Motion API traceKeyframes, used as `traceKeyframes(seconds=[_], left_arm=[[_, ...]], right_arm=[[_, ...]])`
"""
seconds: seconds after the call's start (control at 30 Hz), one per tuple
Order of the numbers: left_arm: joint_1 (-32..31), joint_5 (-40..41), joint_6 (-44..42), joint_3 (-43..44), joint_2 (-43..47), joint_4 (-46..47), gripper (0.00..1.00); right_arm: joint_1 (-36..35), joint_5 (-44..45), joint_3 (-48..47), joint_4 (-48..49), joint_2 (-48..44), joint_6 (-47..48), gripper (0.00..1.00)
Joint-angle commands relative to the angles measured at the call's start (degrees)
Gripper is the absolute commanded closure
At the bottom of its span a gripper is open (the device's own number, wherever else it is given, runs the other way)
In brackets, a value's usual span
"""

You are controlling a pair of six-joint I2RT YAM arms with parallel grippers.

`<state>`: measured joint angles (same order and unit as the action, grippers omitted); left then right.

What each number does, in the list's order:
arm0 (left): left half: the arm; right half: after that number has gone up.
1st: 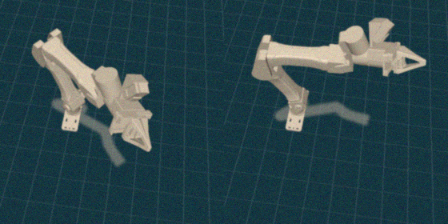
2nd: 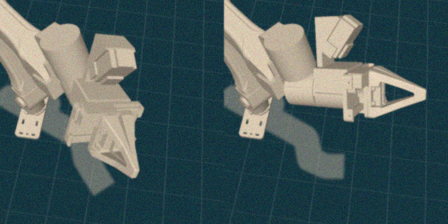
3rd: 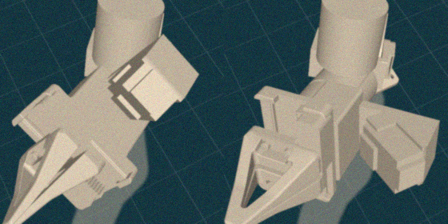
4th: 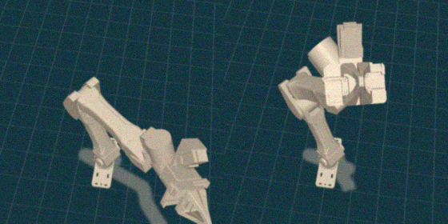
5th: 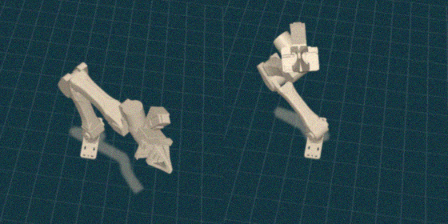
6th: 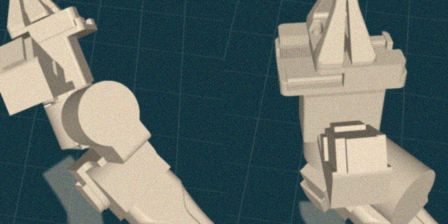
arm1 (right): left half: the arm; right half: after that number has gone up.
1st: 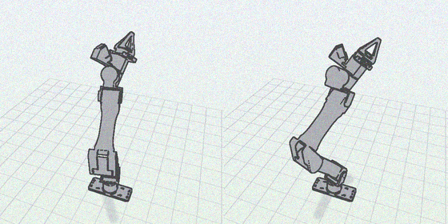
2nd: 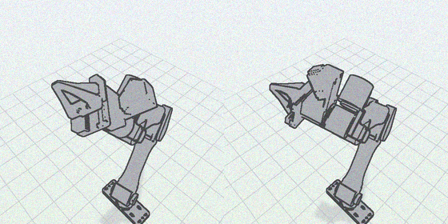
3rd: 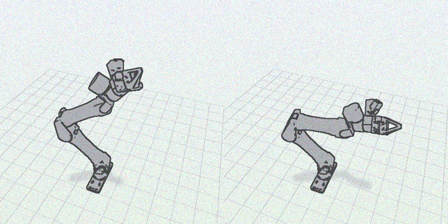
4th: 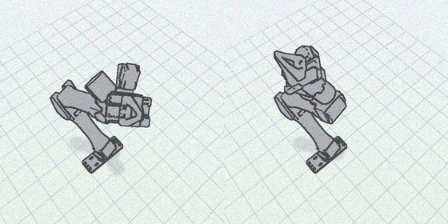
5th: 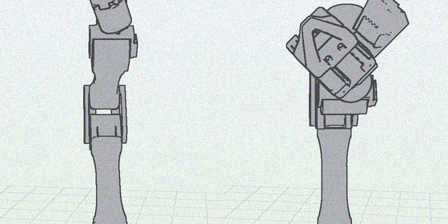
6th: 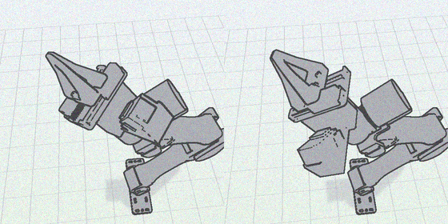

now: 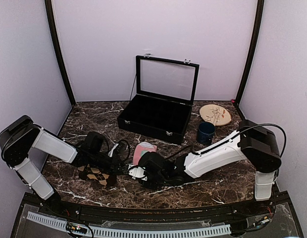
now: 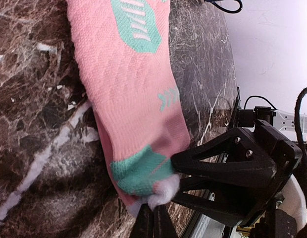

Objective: Roll the socks
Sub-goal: Roll the sock at the center of the board.

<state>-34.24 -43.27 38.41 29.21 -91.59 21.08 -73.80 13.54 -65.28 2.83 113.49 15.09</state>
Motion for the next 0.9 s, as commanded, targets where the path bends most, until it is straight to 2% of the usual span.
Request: traceKeyframes(seconds=[0.0, 0.27, 0.5, 0.6, 0.7, 0.73, 0.83, 0.87], left_arm=[[0.24, -2.2, 0.27, 1.02, -0.76, 0.01, 1.0], [0.27, -3.5, 0.32, 1.14, -1.36, 0.63, 1.0], [0.57, -4.36, 0.27, 1.12, -1.74, 1.01, 1.0], [0.84, -4.83, 0.26, 1.21, -1.99, 1.37, 1.0], [0.97, -4.83, -0.11, 1.43, -2.08, 0.96, 1.0], [1.01, -4.58, -0.16, 1.36, -1.76, 0.88, 0.97], [1.19, -2.69, -0.38, 0.88, 0.05, 0.85, 0.67], [1.26, -1.52, -0.55, 0.63, 0.88, 0.75, 0.61]], right_arm=[[-0.21, 0.36, -2.54, 0.64, 1.44, 1.22, 0.68], [0.5, 0.16, -3.44, 0.51, 2.73, 1.78, 0.73], [2.06, -2.68, -4.17, -0.91, 3.77, 1.56, 0.87], [2.98, -5.24, -5.07, -2.46, 3.93, 0.8, 1.0], [4.38, -8.7, -6.39, -4.31, 4.08, -0.76, 1.0], [5.08, -10.3, -6.82, -5.0, 4.15, -1.42, 1.0], [6.6, -14.1, -7.7, -6.4, 4.02, -3.14, 1.0], [7.08, -15.96, -8.01, -6.79, 3.94, -3.74, 1.0]])
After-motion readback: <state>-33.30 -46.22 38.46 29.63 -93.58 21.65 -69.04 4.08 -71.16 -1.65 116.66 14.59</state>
